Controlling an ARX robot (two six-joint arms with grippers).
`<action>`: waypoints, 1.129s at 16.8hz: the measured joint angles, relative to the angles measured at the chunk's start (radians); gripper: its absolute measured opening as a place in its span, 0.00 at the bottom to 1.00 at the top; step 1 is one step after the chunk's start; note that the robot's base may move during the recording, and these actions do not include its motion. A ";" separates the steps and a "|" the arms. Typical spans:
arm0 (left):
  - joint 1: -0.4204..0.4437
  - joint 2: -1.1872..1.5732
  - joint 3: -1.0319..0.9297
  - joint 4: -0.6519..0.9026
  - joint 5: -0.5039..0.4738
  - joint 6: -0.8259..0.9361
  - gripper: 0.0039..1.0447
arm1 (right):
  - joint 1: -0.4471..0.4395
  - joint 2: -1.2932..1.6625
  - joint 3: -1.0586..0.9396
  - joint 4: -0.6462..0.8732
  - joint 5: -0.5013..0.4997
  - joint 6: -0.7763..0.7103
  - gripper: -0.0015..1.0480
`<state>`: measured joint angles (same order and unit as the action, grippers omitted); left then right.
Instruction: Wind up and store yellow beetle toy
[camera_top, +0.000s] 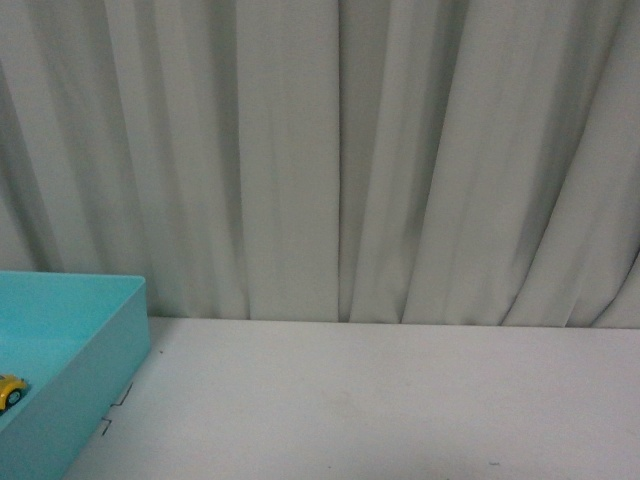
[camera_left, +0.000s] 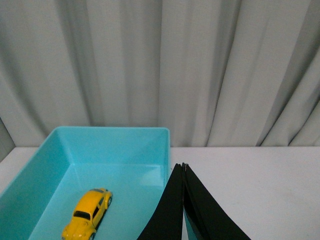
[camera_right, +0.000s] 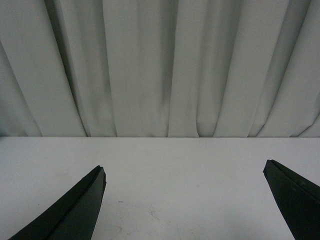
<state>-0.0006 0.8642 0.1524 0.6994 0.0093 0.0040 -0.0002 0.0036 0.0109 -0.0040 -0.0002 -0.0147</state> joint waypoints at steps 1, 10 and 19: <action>-0.004 -0.036 -0.022 -0.021 -0.004 0.000 0.01 | 0.000 0.000 0.000 0.000 0.001 0.000 0.94; 0.000 -0.328 -0.142 -0.187 -0.010 0.000 0.01 | 0.000 0.000 0.000 0.000 0.000 0.000 0.94; 0.000 -0.608 -0.142 -0.445 -0.010 0.000 0.01 | 0.000 0.000 0.000 0.000 0.000 0.000 0.94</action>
<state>-0.0002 0.2562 0.0101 0.2546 -0.0006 0.0040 -0.0002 0.0036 0.0109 -0.0040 0.0002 -0.0147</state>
